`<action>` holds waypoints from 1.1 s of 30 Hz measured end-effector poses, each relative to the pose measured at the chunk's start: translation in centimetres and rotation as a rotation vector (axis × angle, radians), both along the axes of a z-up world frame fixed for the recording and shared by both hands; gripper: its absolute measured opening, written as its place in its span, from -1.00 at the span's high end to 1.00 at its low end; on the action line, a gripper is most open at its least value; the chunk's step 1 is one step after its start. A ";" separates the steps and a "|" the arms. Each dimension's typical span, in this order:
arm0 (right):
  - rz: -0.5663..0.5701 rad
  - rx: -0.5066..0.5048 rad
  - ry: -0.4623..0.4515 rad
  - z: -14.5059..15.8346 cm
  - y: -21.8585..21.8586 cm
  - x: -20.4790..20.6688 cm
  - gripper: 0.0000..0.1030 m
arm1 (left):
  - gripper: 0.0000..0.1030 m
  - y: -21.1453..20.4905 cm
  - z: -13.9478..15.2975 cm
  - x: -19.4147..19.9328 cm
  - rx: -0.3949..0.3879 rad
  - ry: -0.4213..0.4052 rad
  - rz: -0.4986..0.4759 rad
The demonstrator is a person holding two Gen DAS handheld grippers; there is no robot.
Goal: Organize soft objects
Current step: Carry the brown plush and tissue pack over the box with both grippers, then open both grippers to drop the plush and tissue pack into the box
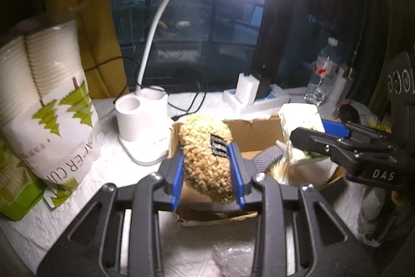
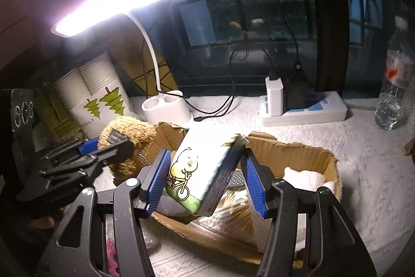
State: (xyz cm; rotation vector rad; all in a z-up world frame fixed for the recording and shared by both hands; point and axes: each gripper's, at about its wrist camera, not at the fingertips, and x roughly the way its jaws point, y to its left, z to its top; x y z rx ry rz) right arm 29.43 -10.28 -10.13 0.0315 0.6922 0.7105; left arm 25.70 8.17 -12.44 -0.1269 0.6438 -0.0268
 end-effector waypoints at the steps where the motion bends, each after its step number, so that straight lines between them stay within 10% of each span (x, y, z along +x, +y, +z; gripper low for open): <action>1: 0.003 0.000 0.004 -0.2 0.1 0.2 -0.15 | 0.36 0.0 -0.4 0.3 -0.002 0.010 0.000; 33: 0.046 -0.062 0.044 -2.6 4.7 1.9 -0.38 | 0.02 3.1 -1.9 -0.2 -0.037 0.073 0.099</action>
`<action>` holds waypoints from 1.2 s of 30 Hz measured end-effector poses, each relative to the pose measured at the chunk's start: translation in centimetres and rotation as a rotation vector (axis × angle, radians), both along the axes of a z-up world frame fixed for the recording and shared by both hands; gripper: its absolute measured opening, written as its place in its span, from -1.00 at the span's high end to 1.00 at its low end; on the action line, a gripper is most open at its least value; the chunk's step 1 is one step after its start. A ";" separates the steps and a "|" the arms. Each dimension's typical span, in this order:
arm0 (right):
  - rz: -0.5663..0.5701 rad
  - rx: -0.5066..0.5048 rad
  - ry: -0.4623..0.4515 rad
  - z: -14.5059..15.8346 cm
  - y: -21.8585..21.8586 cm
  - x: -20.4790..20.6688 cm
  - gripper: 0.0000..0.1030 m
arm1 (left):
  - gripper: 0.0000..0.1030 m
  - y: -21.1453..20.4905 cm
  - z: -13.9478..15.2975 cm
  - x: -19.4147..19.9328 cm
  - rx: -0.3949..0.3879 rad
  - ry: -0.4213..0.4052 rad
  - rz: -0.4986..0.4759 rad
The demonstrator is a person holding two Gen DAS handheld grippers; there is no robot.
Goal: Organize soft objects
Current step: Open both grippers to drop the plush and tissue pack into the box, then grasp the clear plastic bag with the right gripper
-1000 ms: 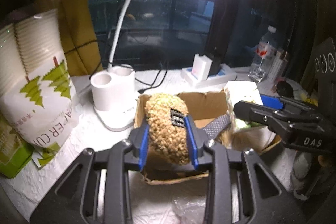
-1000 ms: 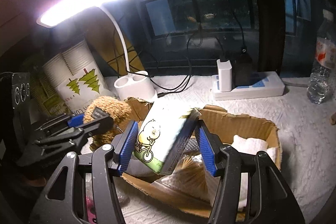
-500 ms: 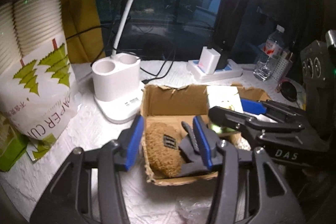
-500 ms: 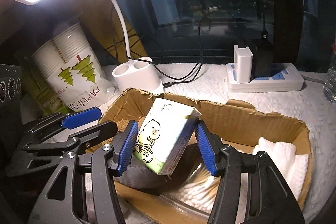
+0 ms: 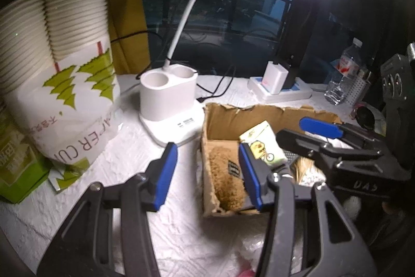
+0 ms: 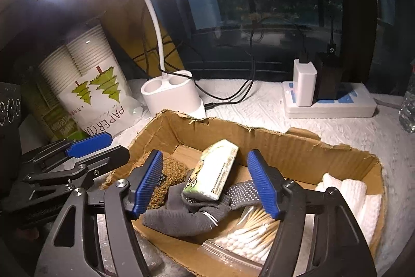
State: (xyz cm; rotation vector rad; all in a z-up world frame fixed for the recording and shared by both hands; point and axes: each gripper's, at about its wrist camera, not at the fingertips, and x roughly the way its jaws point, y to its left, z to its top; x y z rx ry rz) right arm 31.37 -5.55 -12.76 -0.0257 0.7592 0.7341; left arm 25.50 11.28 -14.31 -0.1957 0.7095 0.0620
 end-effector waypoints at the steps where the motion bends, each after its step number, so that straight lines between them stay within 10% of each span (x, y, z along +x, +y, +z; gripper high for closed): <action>1: -0.001 -0.002 -0.005 0.2 -0.1 -0.2 -0.38 | 0.02 0.0 0.1 -0.2 0.000 -0.001 0.000; 14: -0.024 -0.011 -0.057 2.5 -1.3 -3.1 -0.38 | -0.02 -0.2 1.6 -3.3 -0.003 -0.037 0.007; 17: -0.025 -0.015 -0.065 2.8 -1.5 -4.0 -0.38 | -0.49 0.0 2.0 -4.3 -0.015 -0.056 0.012; 36: -0.010 -0.049 -0.088 3.5 -0.6 -9.4 -0.38 | -0.49 1.2 2.4 -9.8 -0.040 -0.101 0.038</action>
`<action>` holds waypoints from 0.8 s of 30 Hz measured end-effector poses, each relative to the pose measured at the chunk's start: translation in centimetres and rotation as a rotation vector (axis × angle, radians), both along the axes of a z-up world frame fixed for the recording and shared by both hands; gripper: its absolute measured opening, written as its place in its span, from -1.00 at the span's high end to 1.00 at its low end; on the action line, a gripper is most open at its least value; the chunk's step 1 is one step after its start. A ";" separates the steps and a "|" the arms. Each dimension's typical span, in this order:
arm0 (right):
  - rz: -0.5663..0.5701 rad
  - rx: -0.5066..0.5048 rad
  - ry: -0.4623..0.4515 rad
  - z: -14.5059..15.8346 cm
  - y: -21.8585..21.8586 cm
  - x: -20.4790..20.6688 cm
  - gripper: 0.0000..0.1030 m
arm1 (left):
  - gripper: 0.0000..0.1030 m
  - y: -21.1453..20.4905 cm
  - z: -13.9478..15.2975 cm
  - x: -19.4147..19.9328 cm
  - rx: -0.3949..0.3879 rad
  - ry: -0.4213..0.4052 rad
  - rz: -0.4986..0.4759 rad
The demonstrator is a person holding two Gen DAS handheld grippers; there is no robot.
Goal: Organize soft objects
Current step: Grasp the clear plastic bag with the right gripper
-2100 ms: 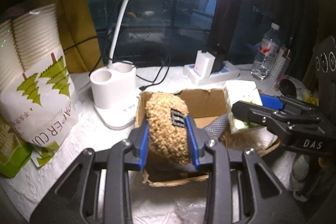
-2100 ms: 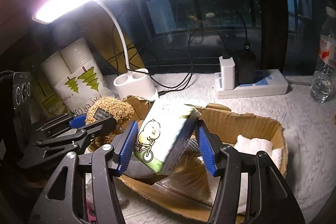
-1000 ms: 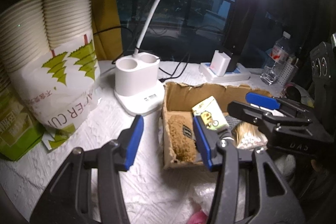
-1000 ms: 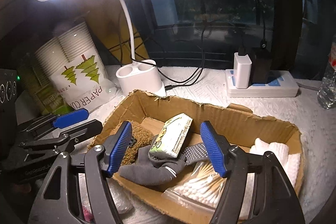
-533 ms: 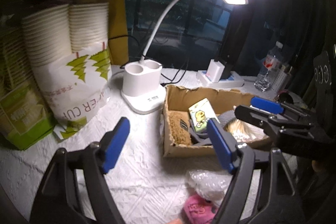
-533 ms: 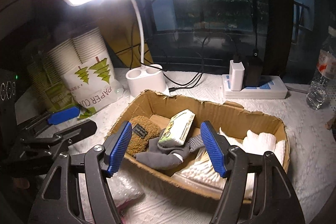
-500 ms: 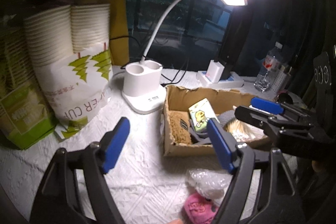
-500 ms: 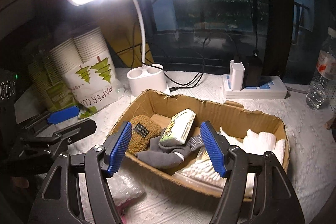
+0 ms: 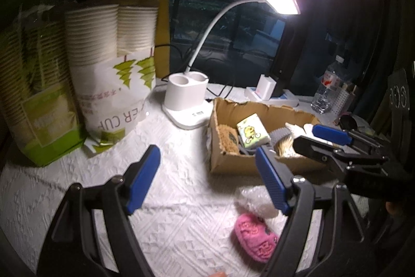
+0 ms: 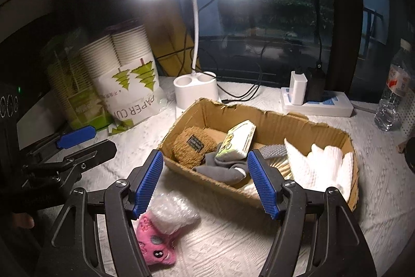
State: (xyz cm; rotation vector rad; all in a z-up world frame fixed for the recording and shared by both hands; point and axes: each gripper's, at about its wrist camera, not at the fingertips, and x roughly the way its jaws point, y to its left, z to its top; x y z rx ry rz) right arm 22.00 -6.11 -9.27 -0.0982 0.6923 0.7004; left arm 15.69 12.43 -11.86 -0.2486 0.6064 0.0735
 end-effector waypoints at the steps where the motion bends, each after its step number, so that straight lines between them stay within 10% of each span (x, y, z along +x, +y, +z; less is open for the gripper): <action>1: 0.002 -0.004 0.001 -0.1 0.1 -0.3 -0.38 | -0.49 0.1 -0.1 -0.3 -0.002 0.000 0.002; 24: 0.051 -0.075 0.108 -4.6 3.3 -3.1 -0.33 | -0.49 2.2 -2.8 -4.1 -0.037 0.036 0.028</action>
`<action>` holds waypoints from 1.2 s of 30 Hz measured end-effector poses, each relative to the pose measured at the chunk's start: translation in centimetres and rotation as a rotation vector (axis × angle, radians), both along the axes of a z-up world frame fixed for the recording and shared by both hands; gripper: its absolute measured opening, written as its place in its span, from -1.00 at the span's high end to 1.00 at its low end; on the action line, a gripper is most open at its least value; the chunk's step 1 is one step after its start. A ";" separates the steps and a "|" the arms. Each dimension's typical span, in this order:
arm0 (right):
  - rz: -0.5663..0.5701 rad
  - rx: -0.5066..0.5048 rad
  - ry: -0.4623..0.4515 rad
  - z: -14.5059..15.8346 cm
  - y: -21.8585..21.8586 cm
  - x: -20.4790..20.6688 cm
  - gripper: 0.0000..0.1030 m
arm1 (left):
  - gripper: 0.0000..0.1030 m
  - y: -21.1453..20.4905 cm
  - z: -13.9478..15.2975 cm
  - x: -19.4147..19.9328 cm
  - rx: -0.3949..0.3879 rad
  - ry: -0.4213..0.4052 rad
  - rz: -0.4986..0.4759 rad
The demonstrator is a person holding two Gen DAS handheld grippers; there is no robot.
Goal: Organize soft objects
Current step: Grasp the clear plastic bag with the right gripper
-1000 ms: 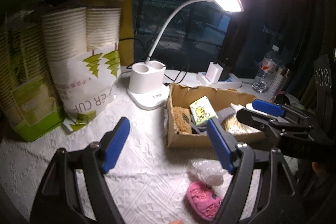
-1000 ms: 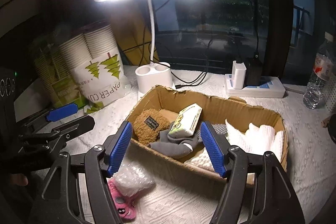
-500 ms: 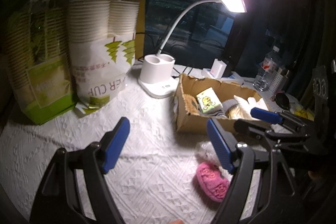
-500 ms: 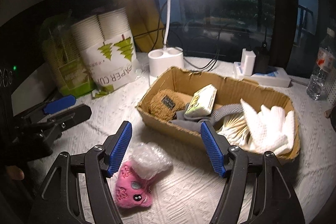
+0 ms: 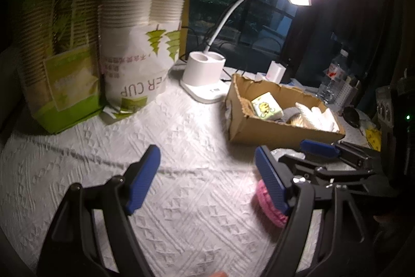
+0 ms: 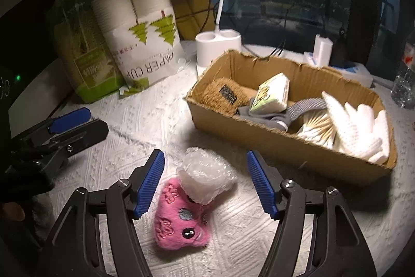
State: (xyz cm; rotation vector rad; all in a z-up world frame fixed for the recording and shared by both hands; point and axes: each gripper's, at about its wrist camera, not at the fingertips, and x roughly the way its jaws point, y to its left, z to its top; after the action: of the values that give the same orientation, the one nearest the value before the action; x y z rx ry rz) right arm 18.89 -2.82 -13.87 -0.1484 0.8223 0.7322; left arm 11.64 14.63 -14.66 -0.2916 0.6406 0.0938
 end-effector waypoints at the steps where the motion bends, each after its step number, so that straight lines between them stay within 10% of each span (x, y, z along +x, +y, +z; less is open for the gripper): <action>1: 0.004 -0.007 0.008 -0.2 0.3 0.0 -0.29 | -0.49 0.2 -0.1 -0.2 -0.006 -0.001 0.006; 12: 0.019 -0.042 0.020 -1.2 1.0 -0.1 0.35 | -0.49 0.2 -1.2 -0.8 -0.023 0.020 0.016; 36: -0.085 0.065 -0.028 1.5 -8.4 -0.4 0.38 | -0.49 -9.6 -4.0 3.1 0.054 0.175 -0.161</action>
State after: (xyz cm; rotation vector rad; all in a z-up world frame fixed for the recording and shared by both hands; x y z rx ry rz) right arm 18.49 -11.19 -12.40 -0.0649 0.7730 0.6749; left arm 14.73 5.02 -18.63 -0.1804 0.8315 -0.0181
